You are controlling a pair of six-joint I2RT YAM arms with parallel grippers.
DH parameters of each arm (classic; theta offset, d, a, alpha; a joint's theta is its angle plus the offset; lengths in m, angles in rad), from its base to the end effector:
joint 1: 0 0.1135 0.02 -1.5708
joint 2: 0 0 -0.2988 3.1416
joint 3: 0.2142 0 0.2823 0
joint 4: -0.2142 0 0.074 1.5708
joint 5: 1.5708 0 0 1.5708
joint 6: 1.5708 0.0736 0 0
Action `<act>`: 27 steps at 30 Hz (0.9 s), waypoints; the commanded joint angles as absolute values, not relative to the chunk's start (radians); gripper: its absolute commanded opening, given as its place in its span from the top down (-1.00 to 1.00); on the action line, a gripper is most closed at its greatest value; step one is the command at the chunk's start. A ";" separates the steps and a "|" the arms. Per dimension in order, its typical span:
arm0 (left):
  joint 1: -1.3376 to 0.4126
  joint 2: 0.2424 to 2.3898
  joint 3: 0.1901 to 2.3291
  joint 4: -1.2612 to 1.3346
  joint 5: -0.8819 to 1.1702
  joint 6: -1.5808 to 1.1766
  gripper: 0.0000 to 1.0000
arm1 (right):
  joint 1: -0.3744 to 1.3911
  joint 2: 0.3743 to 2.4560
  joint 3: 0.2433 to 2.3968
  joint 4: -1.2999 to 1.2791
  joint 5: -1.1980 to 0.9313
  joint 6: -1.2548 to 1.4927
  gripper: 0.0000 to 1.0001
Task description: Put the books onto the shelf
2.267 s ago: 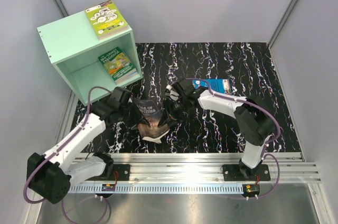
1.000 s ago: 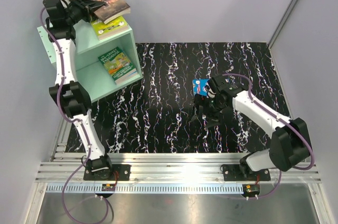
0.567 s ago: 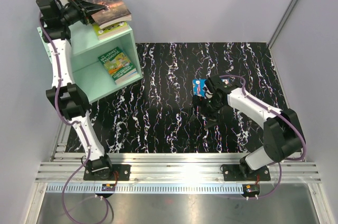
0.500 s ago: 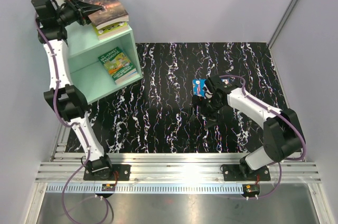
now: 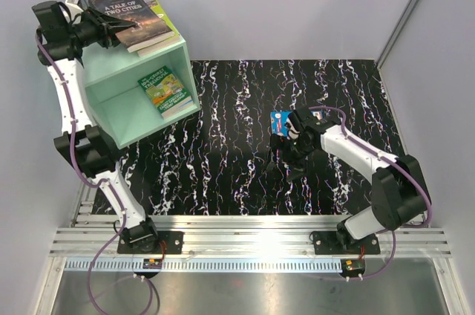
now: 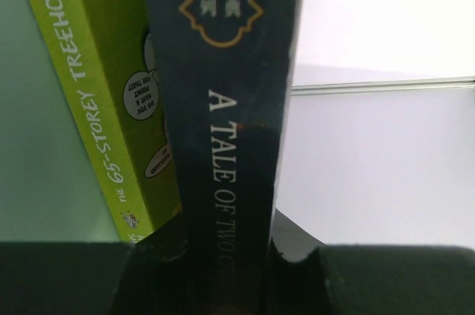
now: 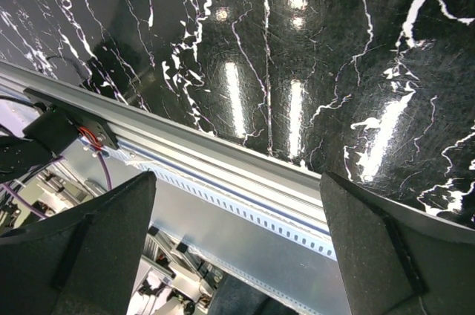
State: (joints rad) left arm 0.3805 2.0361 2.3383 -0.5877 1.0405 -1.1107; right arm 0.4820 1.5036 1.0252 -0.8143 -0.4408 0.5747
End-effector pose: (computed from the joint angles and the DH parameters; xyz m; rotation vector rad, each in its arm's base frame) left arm 0.4937 0.1291 0.4886 -0.6556 1.8510 -1.4482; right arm 0.2610 0.1720 0.2027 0.0454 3.0224 0.7977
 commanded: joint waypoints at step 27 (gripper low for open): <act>0.419 2.002 2.413 -0.831 1.085 -1.051 -0.97 | 0.476 1.454 0.988 -0.772 -0.477 0.546 -0.97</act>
State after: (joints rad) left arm 0.3946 2.0529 2.3951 -0.6491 1.0470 -1.1137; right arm 0.4820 1.4799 0.9867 -0.7826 -0.4652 0.5709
